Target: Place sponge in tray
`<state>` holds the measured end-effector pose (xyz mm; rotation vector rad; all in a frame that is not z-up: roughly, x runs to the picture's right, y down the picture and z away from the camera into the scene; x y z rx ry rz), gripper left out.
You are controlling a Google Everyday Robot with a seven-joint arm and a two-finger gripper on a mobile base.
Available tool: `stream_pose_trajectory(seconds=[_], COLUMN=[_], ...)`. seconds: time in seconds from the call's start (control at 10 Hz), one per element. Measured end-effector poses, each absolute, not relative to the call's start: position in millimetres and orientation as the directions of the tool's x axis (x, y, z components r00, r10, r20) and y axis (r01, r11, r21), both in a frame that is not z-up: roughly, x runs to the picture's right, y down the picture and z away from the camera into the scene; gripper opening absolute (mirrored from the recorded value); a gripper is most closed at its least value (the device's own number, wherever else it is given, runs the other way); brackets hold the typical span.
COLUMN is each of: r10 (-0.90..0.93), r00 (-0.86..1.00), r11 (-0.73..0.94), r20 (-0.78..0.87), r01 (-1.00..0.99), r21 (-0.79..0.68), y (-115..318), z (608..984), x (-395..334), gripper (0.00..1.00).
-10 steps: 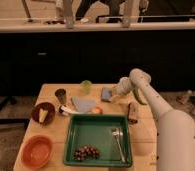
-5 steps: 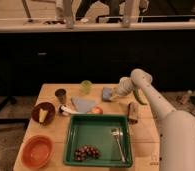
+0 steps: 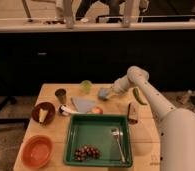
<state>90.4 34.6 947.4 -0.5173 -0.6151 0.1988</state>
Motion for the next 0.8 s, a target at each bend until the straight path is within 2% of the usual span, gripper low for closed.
stream_pose_trajectory(seconds=[0.8], r10=[0.180], r00=[0.769], r11=[0.889], r20=[0.614], r01=[0.140], r21=[-0.436], y=[12.5], z=[902.1], x=[37.2], gripper=[0.00])
